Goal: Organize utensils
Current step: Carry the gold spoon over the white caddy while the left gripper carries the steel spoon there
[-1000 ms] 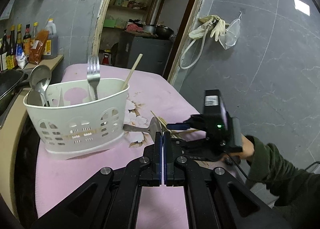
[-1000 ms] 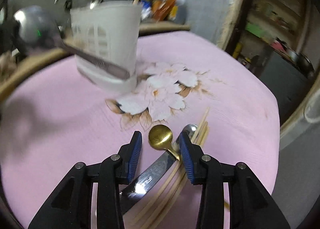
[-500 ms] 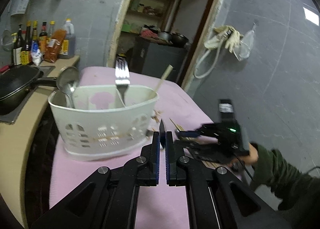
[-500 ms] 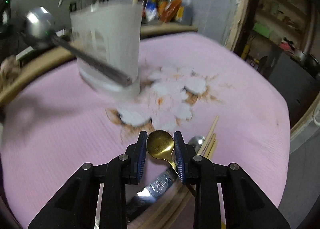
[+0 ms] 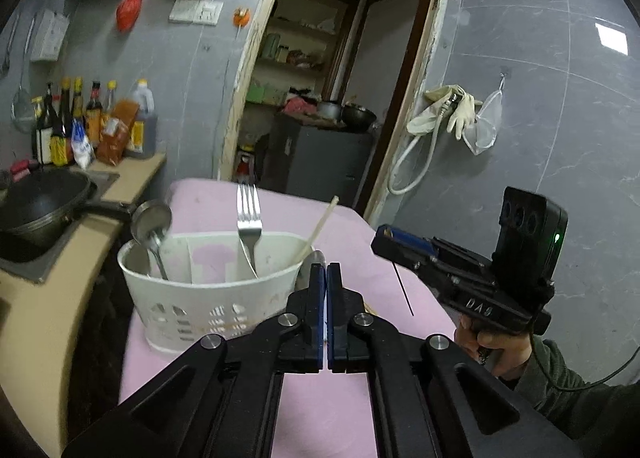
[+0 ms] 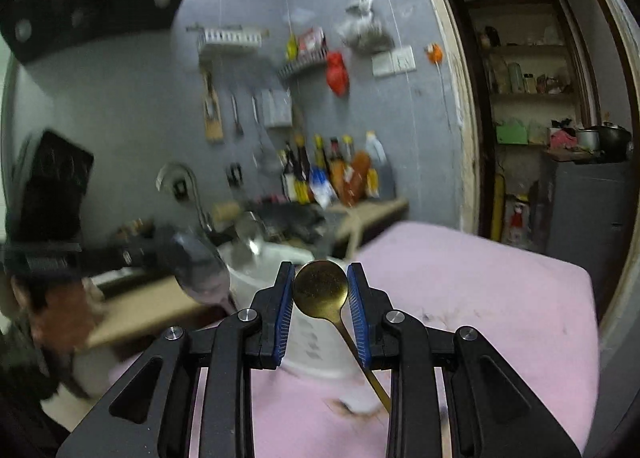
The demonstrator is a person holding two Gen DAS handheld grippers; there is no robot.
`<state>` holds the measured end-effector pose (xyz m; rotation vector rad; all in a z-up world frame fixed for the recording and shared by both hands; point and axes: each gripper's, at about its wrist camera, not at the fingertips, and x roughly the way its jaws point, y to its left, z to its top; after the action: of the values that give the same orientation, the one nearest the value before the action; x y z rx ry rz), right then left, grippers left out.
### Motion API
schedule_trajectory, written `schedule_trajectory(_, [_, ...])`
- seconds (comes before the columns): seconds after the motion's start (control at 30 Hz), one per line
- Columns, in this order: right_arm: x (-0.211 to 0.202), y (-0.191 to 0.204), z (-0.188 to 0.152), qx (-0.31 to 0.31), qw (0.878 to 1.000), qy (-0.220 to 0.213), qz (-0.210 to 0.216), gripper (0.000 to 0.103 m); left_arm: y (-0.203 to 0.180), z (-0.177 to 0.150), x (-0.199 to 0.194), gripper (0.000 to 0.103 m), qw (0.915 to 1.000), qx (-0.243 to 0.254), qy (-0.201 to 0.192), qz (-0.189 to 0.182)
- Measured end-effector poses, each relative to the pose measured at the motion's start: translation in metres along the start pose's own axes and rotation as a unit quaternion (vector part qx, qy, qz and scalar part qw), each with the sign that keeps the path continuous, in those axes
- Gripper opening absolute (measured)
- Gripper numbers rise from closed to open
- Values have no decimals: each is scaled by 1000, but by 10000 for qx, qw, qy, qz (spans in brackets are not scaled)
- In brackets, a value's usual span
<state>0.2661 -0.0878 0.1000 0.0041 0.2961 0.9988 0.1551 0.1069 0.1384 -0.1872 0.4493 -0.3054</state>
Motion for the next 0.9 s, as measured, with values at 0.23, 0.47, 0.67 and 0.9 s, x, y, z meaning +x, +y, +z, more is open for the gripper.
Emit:
schedule_trajectory(0.23, [9,8,32,341,9976,-430,431,24,7,13,-16,0,9998,-131,-100,-95])
schedule_trajectory(0.47, [21,12,66,651,9906,-958,721,24,26,43,-36,0,9980,-396,-423,-246])
schedule_trajectory(0.67, [40,7,89,1042,9776,-1534,993,24,52,78,-45,0,9938,-740,-711,-427])
schedule_trajectory(0.9, [75,-4,81,1543,9662,-1731,1122,24,77,97,-43,0,9909,-996,-799,-428])
